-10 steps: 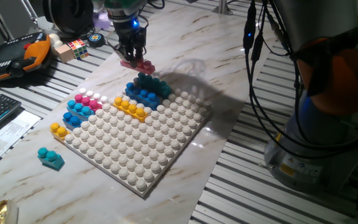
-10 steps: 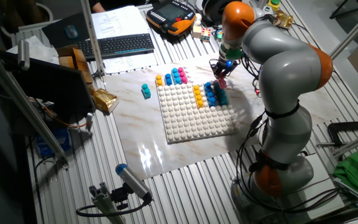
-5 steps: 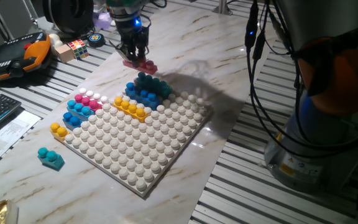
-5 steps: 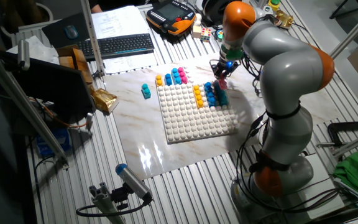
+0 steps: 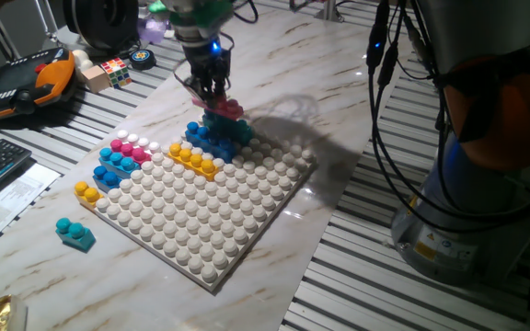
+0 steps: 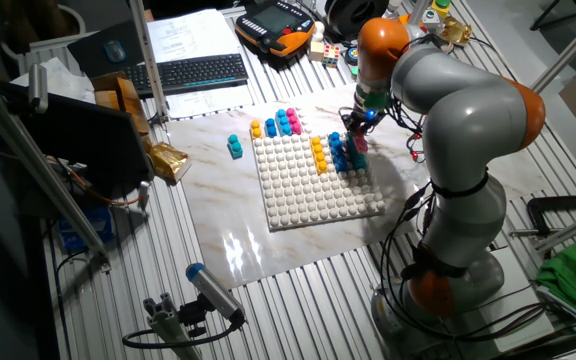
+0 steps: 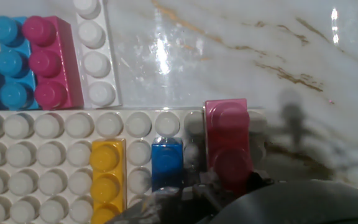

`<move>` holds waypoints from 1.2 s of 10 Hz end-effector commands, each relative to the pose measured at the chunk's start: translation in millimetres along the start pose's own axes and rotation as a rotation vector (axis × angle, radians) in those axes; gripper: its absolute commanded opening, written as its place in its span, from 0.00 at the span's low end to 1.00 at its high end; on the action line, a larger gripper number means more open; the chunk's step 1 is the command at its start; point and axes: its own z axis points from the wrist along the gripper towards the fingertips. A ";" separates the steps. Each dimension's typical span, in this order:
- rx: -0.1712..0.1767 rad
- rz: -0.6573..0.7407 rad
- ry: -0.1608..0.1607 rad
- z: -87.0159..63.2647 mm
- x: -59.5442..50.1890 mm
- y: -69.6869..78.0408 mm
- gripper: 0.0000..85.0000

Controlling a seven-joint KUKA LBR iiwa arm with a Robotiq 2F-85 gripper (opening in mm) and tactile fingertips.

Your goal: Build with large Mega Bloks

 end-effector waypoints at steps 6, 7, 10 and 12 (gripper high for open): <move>-0.005 0.024 -0.003 9.0 4.5 -7.9 0.01; -0.006 0.024 -0.006 9.4 3.9 -8.1 0.01; -0.013 0.015 -0.013 14.4 2.5 -3.7 0.01; -0.013 0.010 -0.018 18.0 2.3 -4.2 0.01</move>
